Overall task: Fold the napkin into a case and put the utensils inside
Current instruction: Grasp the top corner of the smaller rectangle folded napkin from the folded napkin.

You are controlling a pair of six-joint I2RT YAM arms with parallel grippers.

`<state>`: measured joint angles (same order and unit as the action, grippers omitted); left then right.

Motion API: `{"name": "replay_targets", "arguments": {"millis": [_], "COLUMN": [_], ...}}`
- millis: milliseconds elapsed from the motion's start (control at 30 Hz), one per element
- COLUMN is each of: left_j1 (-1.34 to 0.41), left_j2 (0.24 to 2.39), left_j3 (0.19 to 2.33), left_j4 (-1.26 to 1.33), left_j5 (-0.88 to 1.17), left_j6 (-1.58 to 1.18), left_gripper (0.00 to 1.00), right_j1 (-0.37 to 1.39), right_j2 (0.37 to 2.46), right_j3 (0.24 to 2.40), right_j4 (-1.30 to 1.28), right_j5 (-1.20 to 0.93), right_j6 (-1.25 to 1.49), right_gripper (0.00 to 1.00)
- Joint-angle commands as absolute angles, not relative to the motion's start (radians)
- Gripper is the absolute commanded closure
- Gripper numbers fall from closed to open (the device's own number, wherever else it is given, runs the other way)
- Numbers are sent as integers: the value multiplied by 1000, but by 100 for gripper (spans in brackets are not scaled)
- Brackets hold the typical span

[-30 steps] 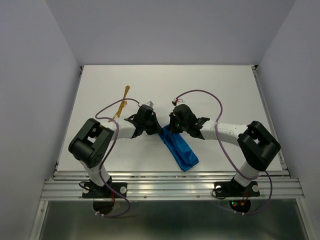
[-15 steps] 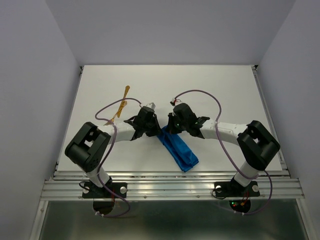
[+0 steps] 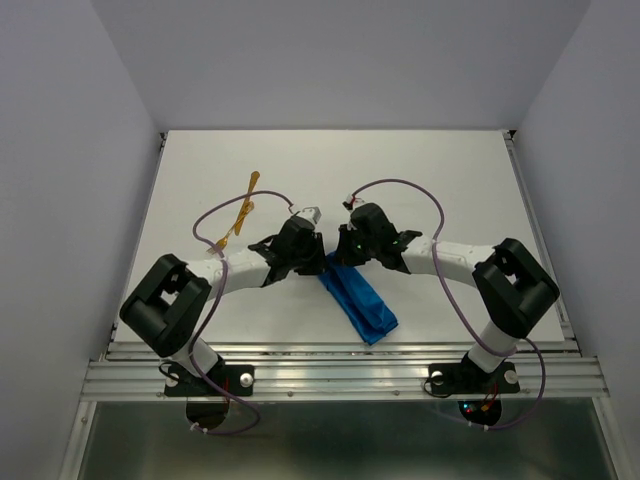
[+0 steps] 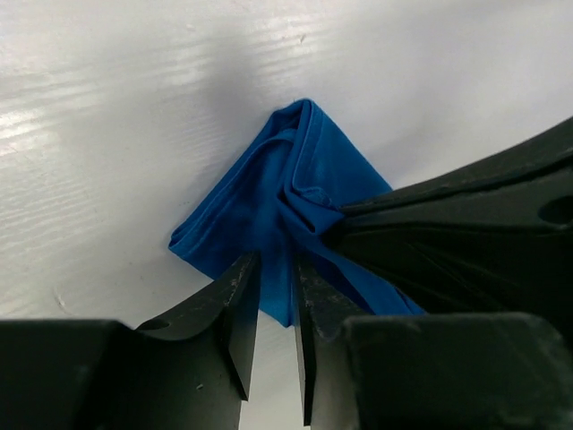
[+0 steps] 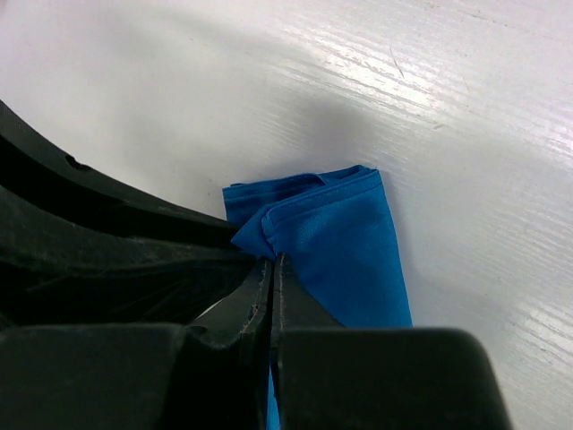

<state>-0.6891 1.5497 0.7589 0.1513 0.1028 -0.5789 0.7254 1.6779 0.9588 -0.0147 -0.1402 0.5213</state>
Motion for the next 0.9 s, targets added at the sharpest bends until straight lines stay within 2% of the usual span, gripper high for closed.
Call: {"name": "replay_targets", "arguments": {"millis": [0,200,333,767,867], "left_j1": [-727,-772,-795,-824,-828], "left_j2": [1543,1595,1611,1729,1740], "left_j3": [794,833,873,959,963], "left_j4": [103,86,72,18,18], "left_j5": [51,15,-34,-117,-124], "left_j6": [-503,-486,-480,-451,-456], "left_gripper": [67,56,55,67,76], "right_j1": [718,718,709,709,709], "right_j2": [1680,1675,1674,1674,1674], "right_j3": [988,991,991,992,991], "right_j4": [26,26,26,26,25], "right_j5": [-166,-175,-181,-195,-195], "right_j6": [525,525,526,526,525], "right_gripper": [99,99,99,99,99]}}
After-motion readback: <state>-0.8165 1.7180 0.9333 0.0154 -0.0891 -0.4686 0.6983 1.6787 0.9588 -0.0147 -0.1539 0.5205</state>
